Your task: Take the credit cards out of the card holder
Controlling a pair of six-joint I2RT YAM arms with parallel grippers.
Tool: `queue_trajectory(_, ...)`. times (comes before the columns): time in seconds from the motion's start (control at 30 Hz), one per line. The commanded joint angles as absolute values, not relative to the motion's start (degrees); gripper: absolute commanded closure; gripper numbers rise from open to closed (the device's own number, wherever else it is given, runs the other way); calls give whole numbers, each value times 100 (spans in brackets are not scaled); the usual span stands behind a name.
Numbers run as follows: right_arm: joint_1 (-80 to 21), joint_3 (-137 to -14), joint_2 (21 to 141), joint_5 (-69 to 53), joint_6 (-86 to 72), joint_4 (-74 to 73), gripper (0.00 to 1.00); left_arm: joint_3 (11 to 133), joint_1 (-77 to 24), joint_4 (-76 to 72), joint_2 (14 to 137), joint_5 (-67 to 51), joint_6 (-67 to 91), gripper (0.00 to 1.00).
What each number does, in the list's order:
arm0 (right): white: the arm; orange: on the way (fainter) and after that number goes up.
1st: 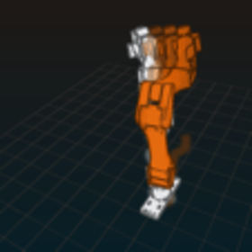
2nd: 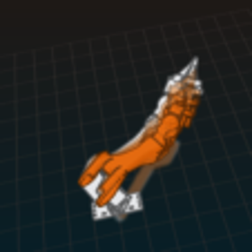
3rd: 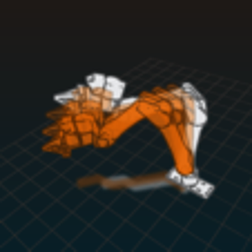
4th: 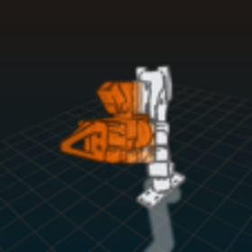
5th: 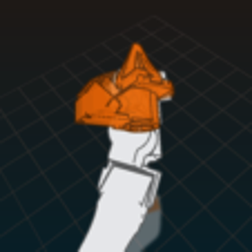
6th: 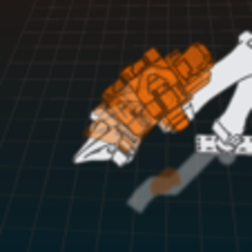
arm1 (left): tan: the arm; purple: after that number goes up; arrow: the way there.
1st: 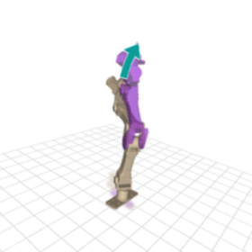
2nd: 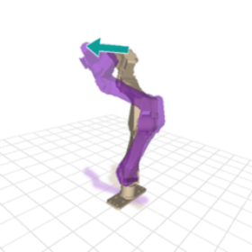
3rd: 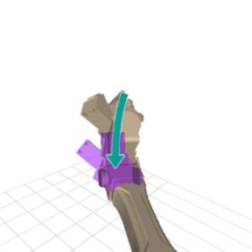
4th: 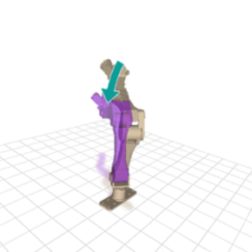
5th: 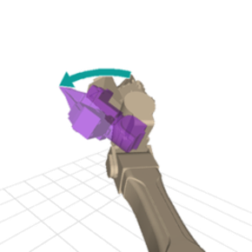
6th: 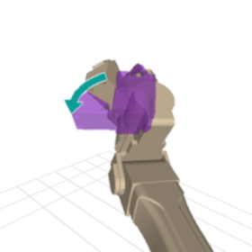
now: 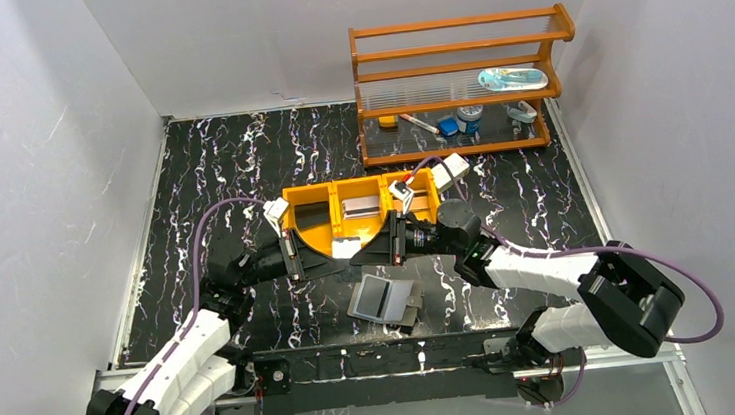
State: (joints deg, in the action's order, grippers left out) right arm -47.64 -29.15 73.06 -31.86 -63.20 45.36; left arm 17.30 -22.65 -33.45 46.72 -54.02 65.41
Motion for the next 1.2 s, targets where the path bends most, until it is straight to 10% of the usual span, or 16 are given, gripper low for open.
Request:
queue_trajectory(0.0, -4746, -2918, 7485, -3348, -6585, 5525, 71, 1696, -2251, -3601, 4692, -5660, 6612, 100)
queue_trajectory(0.2, -4746, -2899, 7596, -3315, -6598, 5581, 90, 1621, -2250, -3538, 4627, -5575, 6581, 100)
queue_trajectory(0.53, -4737, -3163, 7304, -2819, -5906, 4110, 100, 2984, -2250, 722, 4131, -3376, 4067, 3)
queue_trajectory(0.83, -4744, -4652, 7430, -1246, -4116, 749, 100, 4755, -2250, 3595, 4395, 1694, 2787, 2)
queue_trajectory(1.17, -5024, -6544, 8326, -64, -2620, -710, 100, 4537, -519, 2903, 5147, 978, 2384, 2)
